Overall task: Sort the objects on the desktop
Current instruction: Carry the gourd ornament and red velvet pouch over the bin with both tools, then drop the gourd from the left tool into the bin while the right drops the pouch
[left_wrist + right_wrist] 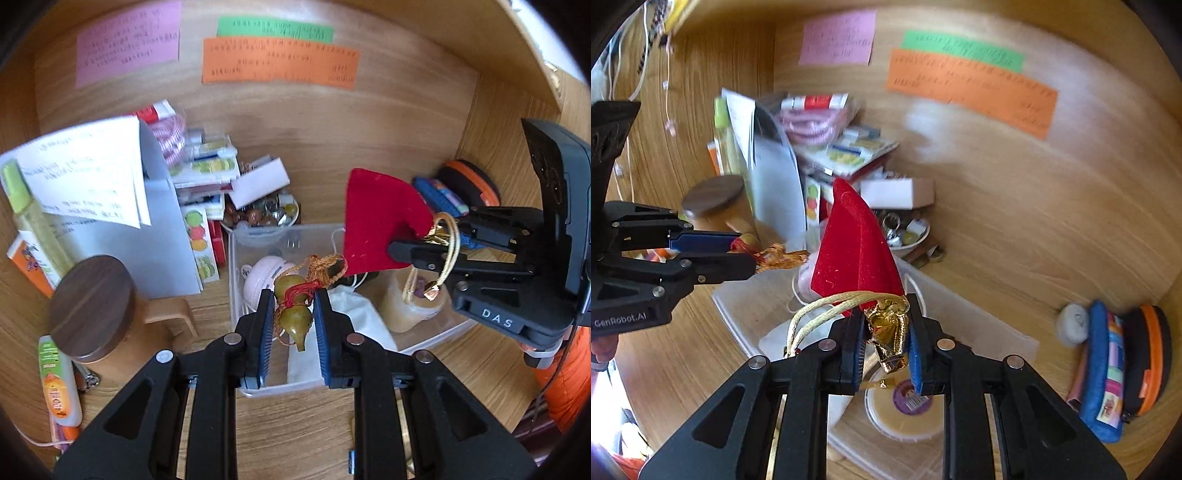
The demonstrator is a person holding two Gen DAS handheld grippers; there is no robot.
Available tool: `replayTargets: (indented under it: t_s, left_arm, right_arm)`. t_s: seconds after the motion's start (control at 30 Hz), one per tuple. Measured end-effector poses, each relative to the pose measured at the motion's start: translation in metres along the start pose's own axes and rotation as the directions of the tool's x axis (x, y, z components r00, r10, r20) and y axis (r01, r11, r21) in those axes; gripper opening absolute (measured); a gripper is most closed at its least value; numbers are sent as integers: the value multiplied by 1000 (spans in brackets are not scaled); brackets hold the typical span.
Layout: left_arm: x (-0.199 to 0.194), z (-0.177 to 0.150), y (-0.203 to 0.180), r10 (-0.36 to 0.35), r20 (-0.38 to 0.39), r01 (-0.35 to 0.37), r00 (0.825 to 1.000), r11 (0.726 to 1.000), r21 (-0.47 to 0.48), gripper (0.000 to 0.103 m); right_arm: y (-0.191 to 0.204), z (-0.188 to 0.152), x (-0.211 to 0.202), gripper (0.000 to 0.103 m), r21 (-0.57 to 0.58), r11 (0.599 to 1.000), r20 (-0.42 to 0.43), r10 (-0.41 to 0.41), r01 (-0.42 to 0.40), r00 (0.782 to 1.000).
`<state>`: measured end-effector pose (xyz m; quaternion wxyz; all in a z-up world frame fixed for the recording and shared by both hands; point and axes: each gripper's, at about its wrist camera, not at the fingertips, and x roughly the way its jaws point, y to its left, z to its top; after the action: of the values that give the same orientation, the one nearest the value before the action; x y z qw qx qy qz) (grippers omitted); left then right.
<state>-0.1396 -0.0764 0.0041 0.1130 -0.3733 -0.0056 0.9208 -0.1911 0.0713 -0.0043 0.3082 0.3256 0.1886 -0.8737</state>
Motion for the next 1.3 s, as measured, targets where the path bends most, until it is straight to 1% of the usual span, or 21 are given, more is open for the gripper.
replayTargets:
  t_s: [0.2, 0.37, 0.5, 0.73, 0.77, 0.87, 0.93, 0.97, 1.03, 1.1, 1.13, 1.2, 1.23, 1.27, 1.3]
  left_arm:
    - [27, -7, 5, -3, -62, 4, 998, 1000, 1, 20]
    - [41, -9, 8, -14, -94, 14, 995, 1000, 2, 20]
    - [51, -13, 6, -12, -122, 15, 992, 1000, 21, 20]
    - [58, -14, 0, -11, -141, 18, 990, 999, 44, 21]
    - [58, -14, 0, -9, -144, 16, 990, 999, 44, 21]
    - [59, -13, 0, -6, -153, 13, 988, 999, 46, 22]
    - [59, -13, 0, -5, -158, 13, 987, 999, 49, 23]
    - [58, -13, -1, -2, -160, 11, 987, 999, 51, 24]
    - [58, -12, 0, 2, -163, 7, 987, 998, 56, 24]
    - [56, -12, 0, 5, -166, 4, 986, 998, 56, 26]
    - [55, -12, 1, 4, -166, 5, 986, 998, 55, 30]
    - [50, -13, 1, 9, -161, 0, 987, 998, 56, 39]
    - [47, -13, 0, 18, -153, -9, 988, 998, 59, 50]
    - [46, -13, -3, 17, -146, -8, 989, 998, 59, 54]
    - [45, -12, -4, 14, -142, -6, 990, 998, 59, 56]
  right_arm:
    - [0, 0, 31, 17, -17, 1000, -78, -3, 2, 997]
    - [-1, -2, 46, 17, -19, 1000, -124, 1, -3, 992]
    - [-4, -4, 57, 17, -27, 1000, -165, -2, -2, 986]
    - [-5, -3, 74, 20, -61, 998, -234, -30, 16, 972]
    - [-6, -3, 76, 22, -65, 998, -241, -38, 23, 970]
    - [-7, -3, 79, 32, -70, 997, -264, -47, 29, 963]
    - [-9, -4, 76, 48, -70, 997, -258, -56, 39, 965]
    - [-11, -5, 75, 50, -66, 997, -252, -59, 43, 966]
    - [-15, -5, 70, 50, -51, 998, -247, -50, 39, 968]
    - [-19, -6, 67, 50, -34, 999, -243, -44, 37, 969]
    - [-21, -7, 64, 50, -28, 999, -241, -44, 38, 969]
    - [-24, -9, 60, 50, -18, 999, -241, -45, 42, 970]
    - [-25, -10, 58, 52, -13, 999, -242, -45, 43, 969]
    - [-26, -11, 55, 54, -7, 999, -241, -42, 41, 970]
    - [-28, -12, 52, 56, -1, 999, -235, -39, 40, 971]
